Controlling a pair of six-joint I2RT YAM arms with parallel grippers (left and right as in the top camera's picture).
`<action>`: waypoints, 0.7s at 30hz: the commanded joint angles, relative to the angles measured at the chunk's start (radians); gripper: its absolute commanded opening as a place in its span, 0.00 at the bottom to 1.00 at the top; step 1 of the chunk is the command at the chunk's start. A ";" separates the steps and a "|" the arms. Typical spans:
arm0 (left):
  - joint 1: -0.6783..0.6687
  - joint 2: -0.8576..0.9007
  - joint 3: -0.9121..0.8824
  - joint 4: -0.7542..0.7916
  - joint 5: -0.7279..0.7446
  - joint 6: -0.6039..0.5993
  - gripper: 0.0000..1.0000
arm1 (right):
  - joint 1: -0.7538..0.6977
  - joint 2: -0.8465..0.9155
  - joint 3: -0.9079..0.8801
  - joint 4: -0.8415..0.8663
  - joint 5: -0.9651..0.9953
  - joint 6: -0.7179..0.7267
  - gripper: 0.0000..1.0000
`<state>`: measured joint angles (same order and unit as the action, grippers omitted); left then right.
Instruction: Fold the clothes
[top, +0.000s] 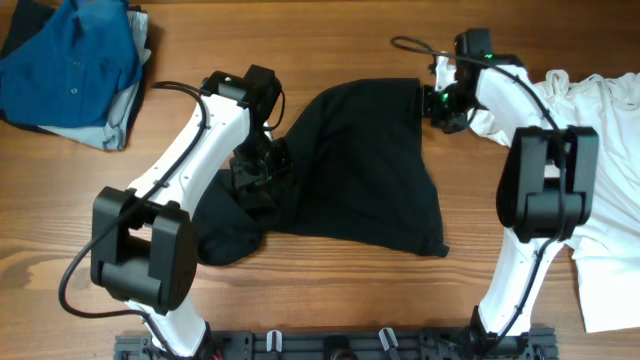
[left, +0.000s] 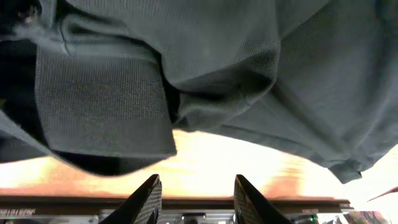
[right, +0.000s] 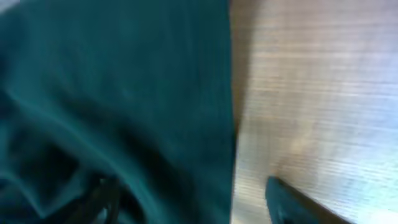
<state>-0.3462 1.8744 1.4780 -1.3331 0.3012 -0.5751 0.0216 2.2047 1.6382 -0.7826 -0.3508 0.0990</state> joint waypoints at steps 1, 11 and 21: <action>0.005 -0.008 -0.002 0.009 0.009 -0.010 0.38 | 0.010 0.046 0.011 0.050 -0.043 -0.024 0.79; 0.005 -0.036 -0.002 0.020 0.009 -0.017 0.37 | 0.010 0.046 0.108 0.155 -0.032 -0.047 0.82; 0.005 -0.071 -0.001 0.019 0.009 -0.032 0.36 | 0.014 0.058 0.116 0.140 -0.033 -0.047 0.80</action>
<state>-0.3454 1.8420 1.4780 -1.3159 0.3016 -0.5823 0.0284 2.2292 1.7374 -0.6373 -0.3702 0.0658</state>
